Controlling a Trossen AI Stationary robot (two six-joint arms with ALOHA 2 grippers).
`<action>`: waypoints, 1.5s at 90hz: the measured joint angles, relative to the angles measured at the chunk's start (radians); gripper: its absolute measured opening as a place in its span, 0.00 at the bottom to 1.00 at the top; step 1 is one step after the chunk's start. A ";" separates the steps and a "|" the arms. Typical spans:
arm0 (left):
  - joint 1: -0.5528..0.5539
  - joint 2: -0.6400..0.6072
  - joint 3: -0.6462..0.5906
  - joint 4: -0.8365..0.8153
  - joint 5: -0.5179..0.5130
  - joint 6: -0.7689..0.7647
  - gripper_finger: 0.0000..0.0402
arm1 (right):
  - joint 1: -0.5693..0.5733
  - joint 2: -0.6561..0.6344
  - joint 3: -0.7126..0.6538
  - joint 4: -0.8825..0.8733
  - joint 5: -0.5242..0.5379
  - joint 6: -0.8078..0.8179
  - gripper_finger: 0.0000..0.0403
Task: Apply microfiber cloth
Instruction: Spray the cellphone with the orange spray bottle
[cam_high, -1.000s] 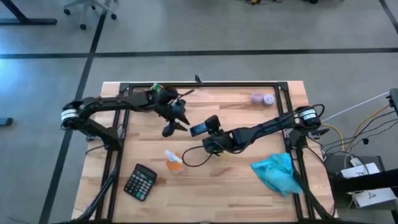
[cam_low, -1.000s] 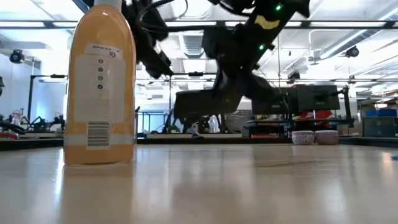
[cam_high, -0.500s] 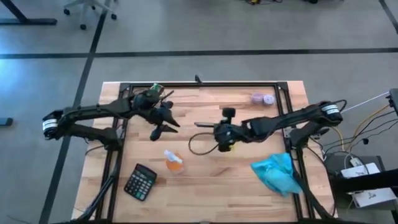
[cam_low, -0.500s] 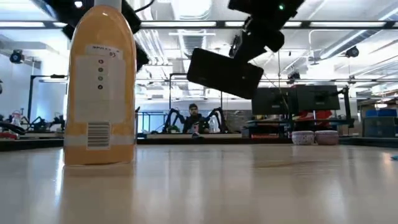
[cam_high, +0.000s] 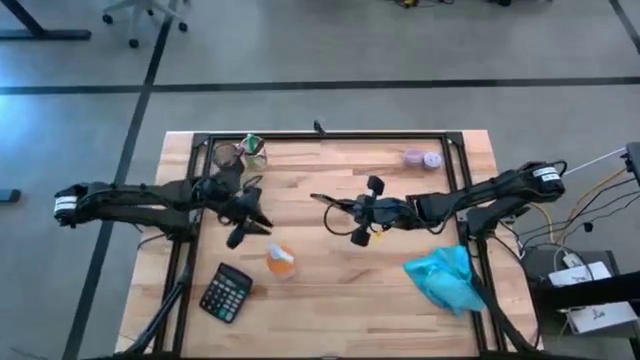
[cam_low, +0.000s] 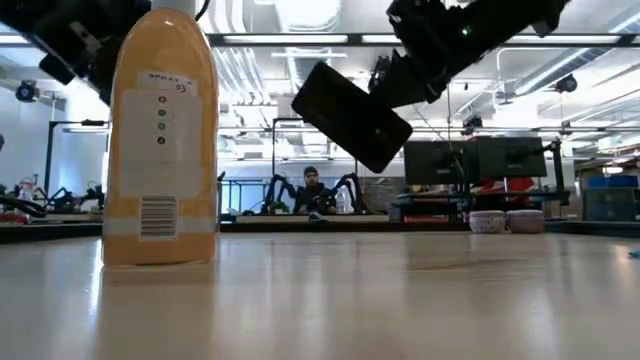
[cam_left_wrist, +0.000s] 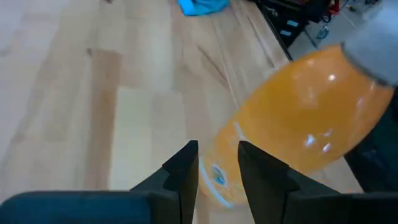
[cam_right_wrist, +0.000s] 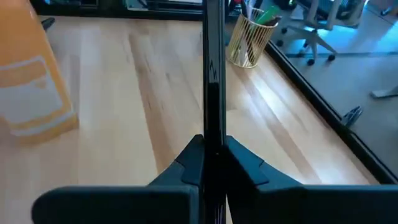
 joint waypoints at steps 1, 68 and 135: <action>-0.008 0.000 -0.005 0.006 -0.004 -0.006 0.24 | -0.002 0.000 -0.001 0.010 0.000 0.003 0.05; -0.521 0.275 -0.079 0.521 -0.425 -0.312 0.19 | -0.127 0.006 -0.227 0.501 -0.274 0.132 0.05; -0.363 -0.140 0.264 -0.015 -0.893 0.131 0.24 | -0.131 -0.040 -0.125 0.691 -0.452 -0.064 0.05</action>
